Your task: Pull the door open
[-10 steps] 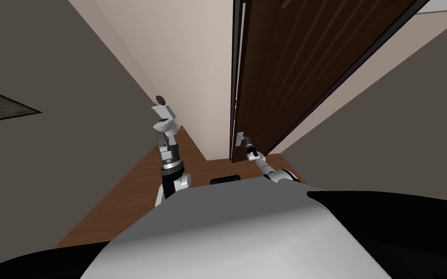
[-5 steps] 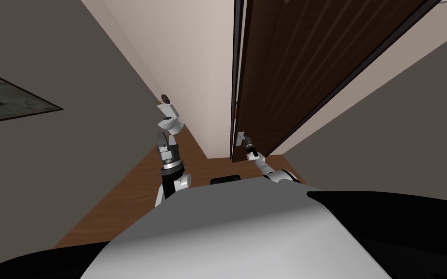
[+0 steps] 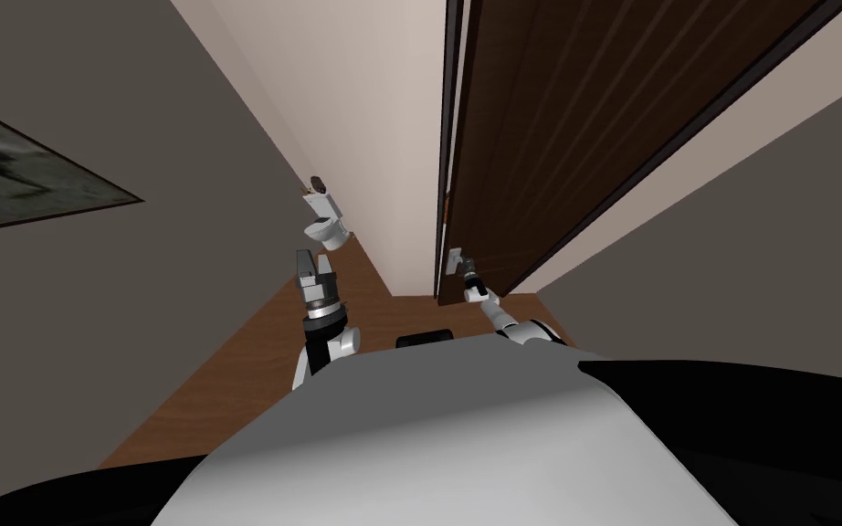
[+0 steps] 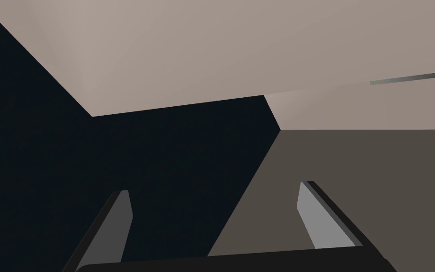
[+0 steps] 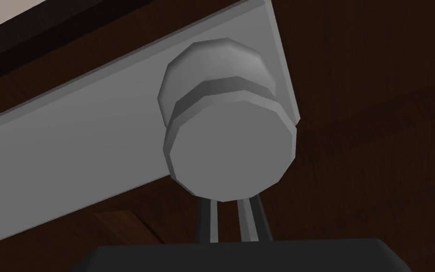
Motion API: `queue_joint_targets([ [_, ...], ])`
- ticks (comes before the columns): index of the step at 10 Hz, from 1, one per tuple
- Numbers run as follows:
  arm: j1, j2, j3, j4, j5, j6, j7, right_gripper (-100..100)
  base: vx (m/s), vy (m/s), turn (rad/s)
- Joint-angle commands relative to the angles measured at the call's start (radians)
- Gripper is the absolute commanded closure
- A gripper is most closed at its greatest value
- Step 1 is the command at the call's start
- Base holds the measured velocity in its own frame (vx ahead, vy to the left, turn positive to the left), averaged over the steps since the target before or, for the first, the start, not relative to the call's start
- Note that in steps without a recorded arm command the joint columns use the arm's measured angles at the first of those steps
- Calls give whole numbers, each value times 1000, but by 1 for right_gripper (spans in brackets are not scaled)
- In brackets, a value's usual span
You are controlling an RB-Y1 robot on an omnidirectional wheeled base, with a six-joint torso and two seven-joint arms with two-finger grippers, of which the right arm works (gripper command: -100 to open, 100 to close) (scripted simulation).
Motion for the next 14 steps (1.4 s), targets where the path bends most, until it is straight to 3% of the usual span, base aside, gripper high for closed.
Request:
queue_joint_targets([
  [1,-19,5,14,-8,-38,-5,-50,100,-44,-39,113],
  [2,-19,5,14,-8,-38,-5,-56,100,-45,-27,64],
  [4,-22,5,21,-6,-104,2,-124,100,-62,-40,101],
  [5,-22,5,21,-6,-104,2,-134,100,-53,-41,77],
  [6,-5,7,15,-9,-130,25,-159,-100,-51,-65,24],
  [14,-2,48,35,-45,-262,51,-353,-100,-91,-40,59],
])
